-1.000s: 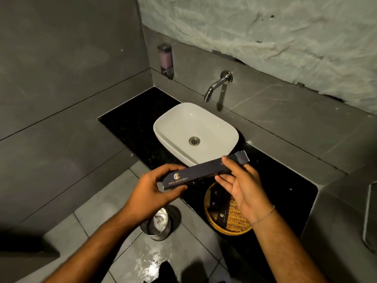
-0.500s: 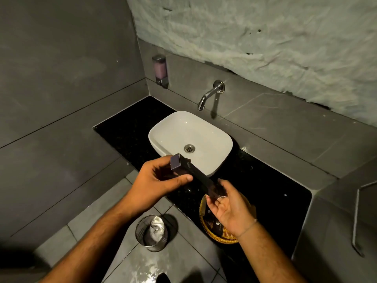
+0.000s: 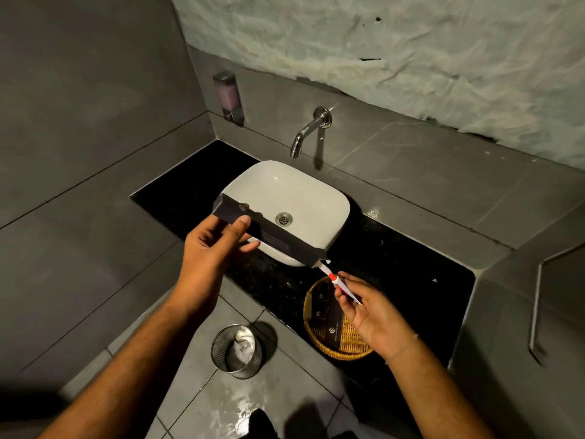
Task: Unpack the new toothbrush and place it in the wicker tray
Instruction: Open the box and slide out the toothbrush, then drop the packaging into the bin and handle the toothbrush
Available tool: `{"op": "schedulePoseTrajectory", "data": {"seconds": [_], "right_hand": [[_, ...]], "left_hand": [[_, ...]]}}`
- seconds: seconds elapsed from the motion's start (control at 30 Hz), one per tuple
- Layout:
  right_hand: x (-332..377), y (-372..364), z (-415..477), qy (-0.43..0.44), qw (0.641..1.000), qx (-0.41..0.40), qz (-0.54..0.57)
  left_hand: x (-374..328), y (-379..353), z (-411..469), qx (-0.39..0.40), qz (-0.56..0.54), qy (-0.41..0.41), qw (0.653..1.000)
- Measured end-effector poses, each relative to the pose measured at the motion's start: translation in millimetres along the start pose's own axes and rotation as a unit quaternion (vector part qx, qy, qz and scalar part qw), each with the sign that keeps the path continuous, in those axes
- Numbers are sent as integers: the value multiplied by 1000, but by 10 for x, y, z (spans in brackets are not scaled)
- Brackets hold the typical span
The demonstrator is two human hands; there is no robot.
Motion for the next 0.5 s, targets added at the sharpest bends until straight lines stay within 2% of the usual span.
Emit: {"op": "schedulePoseTrajectory", "data": {"seconds": [0.13,0.33,0.5], "right_hand": [[130,104,13,36,998,-6,-41],[203,172,32,66,993,-19,-96],[109,216,108,100,981,-63,-154]], "left_hand": [[-2,98,124,-28,-30,1,999],[124,329,179,-80,67,-34,994],[344,754,109,-147,92,-18,985]]}}
Point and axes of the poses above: each hand's wrist, its own z-axis towards the middle knuckle, its own y-axis out of the back of the hand, x = y × z, the point moved 5 cm from there along z, towards the middle knuckle, and after that the axes turned 10 degrees about y, right-handed, at the moved point
